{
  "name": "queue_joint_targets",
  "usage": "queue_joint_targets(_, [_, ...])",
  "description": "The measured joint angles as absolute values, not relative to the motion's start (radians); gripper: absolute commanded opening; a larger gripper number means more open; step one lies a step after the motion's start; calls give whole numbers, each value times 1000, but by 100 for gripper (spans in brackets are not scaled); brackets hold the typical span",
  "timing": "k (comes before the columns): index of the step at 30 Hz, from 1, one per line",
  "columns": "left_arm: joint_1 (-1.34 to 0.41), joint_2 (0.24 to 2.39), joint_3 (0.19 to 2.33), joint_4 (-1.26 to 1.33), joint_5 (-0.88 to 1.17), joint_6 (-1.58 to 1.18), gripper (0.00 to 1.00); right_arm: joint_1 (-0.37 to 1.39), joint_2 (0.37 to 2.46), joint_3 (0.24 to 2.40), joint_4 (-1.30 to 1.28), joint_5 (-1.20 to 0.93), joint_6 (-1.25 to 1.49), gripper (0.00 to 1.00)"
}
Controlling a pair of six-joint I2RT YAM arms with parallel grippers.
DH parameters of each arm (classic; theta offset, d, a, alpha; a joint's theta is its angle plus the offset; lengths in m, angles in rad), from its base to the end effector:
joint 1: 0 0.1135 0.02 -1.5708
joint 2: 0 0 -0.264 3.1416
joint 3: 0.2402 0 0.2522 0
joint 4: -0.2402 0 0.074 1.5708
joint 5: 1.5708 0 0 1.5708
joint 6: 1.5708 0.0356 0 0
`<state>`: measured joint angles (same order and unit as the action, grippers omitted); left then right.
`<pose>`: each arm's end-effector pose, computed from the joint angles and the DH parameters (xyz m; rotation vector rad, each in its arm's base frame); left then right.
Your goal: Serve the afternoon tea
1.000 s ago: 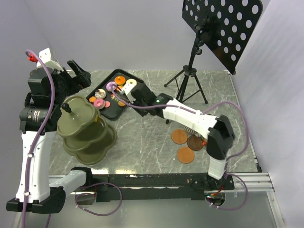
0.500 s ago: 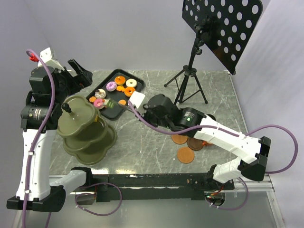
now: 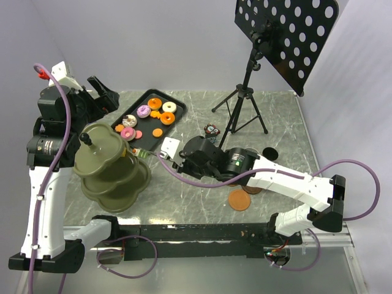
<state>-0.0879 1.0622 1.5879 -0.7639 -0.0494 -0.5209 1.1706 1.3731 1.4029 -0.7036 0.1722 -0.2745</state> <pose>0.1791 -0.0140 0.4931 -0.4267 1.7751 -0.3871 0.1211 0.2706 0.3716 -1.4160 1.7474 0.2936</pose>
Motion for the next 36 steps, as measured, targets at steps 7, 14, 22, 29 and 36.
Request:
queue_joint_targets(7, [-88,1062,1588,-764,-49,-521,100,1194,1372,1406,-704,183,-292,0])
queue_joint_targets(14, [-88,1061,1588,-765,-50,-521,100,1201,1373,1422,-695,175,-312,0])
queue_joint_targets(22, [-88,1051,1588,-768,-50,-521,100,1209,1374,1439,-675,168,-331,0])
queue_joint_targets(29, [-88,1047,1594,-769,-54,-520,100,1211,1391,1439,-635,141,-342,0])
queue_joint_targets(36, [-88,1045,1602,-772,-54,-519,100,1211,1411,1439,-607,129,-358,0])
